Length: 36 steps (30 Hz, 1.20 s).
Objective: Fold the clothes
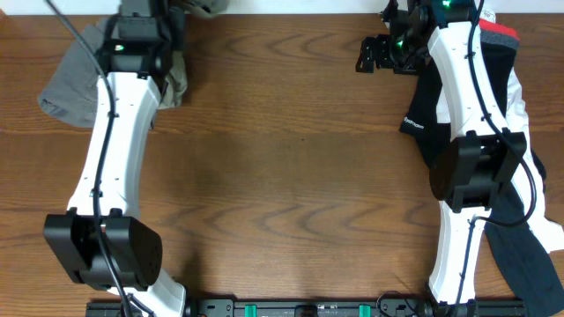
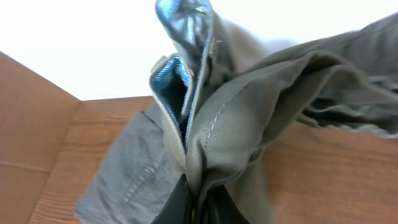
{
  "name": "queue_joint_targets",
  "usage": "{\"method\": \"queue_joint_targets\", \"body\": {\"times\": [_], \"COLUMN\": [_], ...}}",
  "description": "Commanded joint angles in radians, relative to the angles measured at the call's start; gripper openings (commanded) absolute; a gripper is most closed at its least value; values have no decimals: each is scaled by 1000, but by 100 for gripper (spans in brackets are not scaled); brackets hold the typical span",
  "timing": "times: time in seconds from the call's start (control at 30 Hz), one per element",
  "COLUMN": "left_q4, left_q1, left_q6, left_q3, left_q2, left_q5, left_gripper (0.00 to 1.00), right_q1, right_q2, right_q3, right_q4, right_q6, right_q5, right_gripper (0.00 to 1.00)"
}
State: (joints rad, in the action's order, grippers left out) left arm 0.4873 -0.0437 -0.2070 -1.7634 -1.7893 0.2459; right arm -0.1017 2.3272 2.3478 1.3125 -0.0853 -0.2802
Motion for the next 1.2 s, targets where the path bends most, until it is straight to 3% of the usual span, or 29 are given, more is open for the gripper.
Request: {"method": "queue_joint_targets", "body": {"times": [0.0,0.63,0.8,1.17], "left_q4": [-35,-359,-419,-623], "left_q1": [34,244,310,382], "left_q6": [-13,-274,-377,-482], "left_q3": [-19,-103,-103,-103], "left_q2": [12,-10,-84,-284], "left_q5": [14,81,82,82], "left_gripper": [6,6,6,6], "right_q1": [-19,-45,-57,-58], "right_q2": [-18,-18,-18,-18], "right_q3": [11,11,11,11], "right_q4": [0,1,4,19], "right_q6": [12,12,12,12], "right_q5": [0,0,0,0], "right_gripper": [92,92,93,94]}}
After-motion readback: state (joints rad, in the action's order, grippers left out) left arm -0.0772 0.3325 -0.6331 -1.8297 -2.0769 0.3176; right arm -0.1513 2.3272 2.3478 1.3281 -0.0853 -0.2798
